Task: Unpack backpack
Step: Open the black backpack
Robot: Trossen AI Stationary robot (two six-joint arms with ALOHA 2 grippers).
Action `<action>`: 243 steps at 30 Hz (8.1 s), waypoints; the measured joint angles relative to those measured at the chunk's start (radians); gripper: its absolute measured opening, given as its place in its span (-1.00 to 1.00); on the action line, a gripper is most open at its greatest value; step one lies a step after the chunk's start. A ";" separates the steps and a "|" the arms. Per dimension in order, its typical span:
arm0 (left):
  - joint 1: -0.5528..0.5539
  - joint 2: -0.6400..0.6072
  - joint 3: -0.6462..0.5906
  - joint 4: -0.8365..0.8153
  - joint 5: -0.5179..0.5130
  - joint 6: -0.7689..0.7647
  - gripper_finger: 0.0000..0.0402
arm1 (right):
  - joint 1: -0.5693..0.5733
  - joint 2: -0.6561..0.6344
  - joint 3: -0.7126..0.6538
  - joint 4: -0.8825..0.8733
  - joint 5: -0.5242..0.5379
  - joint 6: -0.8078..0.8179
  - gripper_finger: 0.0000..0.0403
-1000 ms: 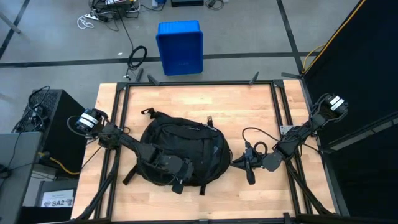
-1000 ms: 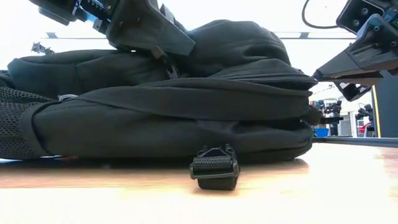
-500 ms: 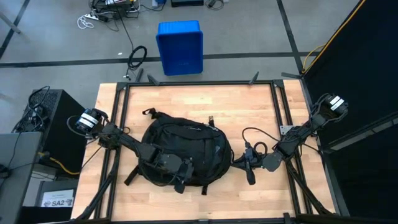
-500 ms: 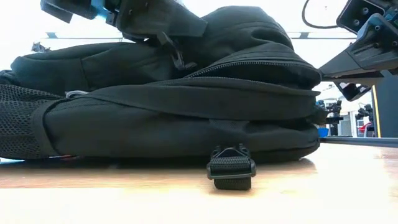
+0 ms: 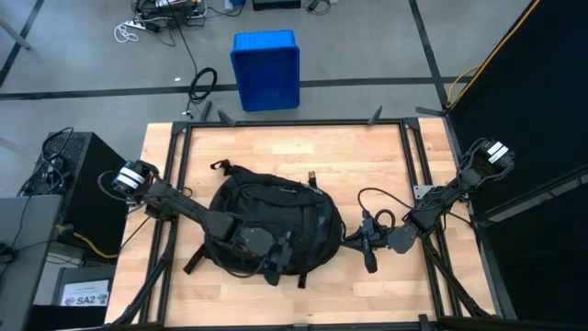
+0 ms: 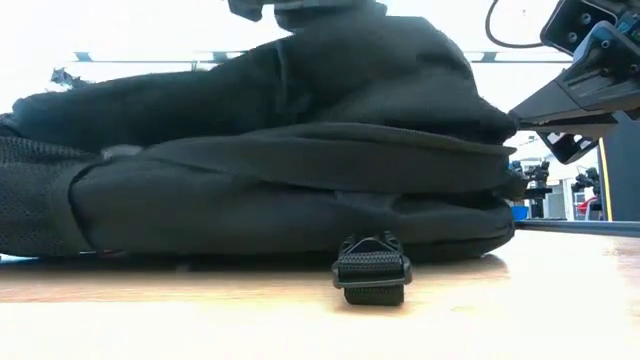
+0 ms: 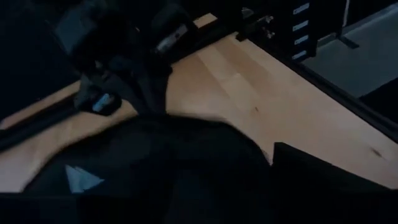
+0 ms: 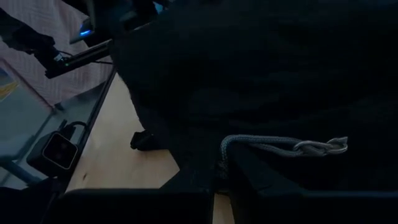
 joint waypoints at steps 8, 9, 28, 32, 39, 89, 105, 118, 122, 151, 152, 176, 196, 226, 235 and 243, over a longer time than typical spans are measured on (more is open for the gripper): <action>-0.044 0.000 0.117 -0.083 -0.060 0.095 0.38 | 0.000 0.000 0.000 0.000 0.000 0.005 -0.99; -0.055 0.000 0.130 -0.083 -0.060 0.113 0.39 | 0.000 0.000 0.000 0.000 0.001 0.005 -0.99; -0.089 0.020 0.164 -0.019 -0.067 0.114 0.39 | 0.000 0.000 0.000 0.005 -0.009 0.040 -0.99; -0.089 0.078 0.164 0.105 -0.106 0.206 0.39 | 0.000 0.000 0.000 0.004 -0.006 0.033 -0.99; -0.060 0.175 0.250 -0.015 -0.223 0.153 0.39 | -0.002 0.000 0.000 0.002 -0.008 0.025 -0.99; -0.073 0.357 0.427 -0.413 -0.010 -0.018 -1.00 | -0.136 0.000 0.000 -0.016 0.078 -0.025 -1.00; -0.169 0.317 0.427 -0.543 -0.026 -0.039 -1.00 | -0.437 0.000 0.001 -0.086 -0.081 -0.065 -1.00; -0.188 0.291 0.427 -0.569 -0.019 -0.047 -1.00 | -0.642 0.000 0.001 -0.099 -0.237 -0.125 -1.00; -0.200 0.266 0.427 -0.640 -0.025 -0.075 -1.00 | -0.719 0.000 0.001 -0.095 -0.330 -0.125 -1.00; -0.210 0.035 0.427 -0.793 -0.473 -0.066 -1.00 | -0.138 0.009 0.108 0.125 -0.270 -0.562 -0.67; -0.209 0.033 0.427 -0.787 -0.485 -0.066 -1.00 | -0.122 0.036 0.108 0.125 -0.234 -0.555 -0.67; -0.209 -0.038 0.427 -0.809 -0.752 -0.095 -1.00 | -0.193 0.329 0.111 0.001 -0.116 -0.192 -0.73; -0.282 -0.119 0.422 -1.158 -0.999 -0.535 -1.00 | -0.187 0.328 0.111 -0.077 -0.116 -0.116 -0.77; -0.228 -0.452 -0.217 -0.477 -0.780 -0.483 -1.00 | -0.187 0.331 0.108 -0.068 -0.123 -0.125 -0.74; -0.154 -0.525 -0.355 -0.304 -0.681 -0.444 -1.00 | -0.187 0.331 0.107 -0.064 -0.123 -0.124 -0.74; -0.147 -0.643 -0.465 -0.132 -0.638 -0.361 -1.00 | -0.187 0.331 0.107 -0.064 -0.123 -0.123 -0.72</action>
